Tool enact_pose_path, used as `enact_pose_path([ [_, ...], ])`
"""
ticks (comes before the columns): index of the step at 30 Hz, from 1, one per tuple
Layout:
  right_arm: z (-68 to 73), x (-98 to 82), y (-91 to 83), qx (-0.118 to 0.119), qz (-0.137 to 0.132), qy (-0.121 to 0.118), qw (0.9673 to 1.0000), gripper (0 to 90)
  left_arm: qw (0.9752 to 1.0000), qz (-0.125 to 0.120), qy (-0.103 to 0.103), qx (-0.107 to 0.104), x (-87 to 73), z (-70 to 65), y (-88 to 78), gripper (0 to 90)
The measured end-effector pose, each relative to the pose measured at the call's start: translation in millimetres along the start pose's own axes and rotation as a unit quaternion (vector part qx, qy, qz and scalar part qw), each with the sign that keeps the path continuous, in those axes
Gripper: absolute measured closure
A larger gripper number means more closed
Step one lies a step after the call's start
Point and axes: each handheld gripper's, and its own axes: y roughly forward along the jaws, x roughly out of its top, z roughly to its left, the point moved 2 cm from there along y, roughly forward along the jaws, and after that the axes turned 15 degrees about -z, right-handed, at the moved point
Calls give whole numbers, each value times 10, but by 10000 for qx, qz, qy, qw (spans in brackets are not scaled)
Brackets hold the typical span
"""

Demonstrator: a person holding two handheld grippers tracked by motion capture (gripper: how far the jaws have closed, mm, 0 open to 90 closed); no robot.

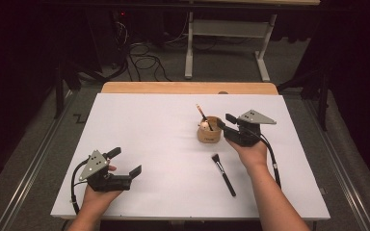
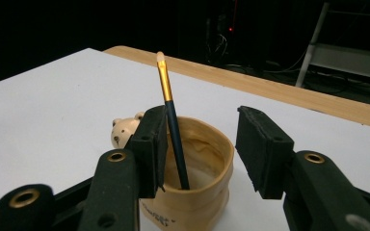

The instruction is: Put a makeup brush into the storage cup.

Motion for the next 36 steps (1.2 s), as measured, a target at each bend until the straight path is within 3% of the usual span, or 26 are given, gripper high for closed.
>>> enact_pose_path([
  [13,-1,-58,-316,-8,-129,-94,9999,416,10000,-5,-36,31,-9,2,3,14],
  [22,46,-109,-524,62,-187,-196,9996,239,10000,-11,-45,36,-10,-6,4,14],
  [27,47,-139,-640,1,-221,-127,9997,141,10000,-21,-60,47,-12,0,2,15],
  [32,36,-195,-789,-217,-279,-214,9991,8,9999,-25,-89,42,-16,7,4,14],
  [36,24,-228,-883,-234,-292,-159,9992,5,9999,-22,-98,44,-20,11,8,15],
])
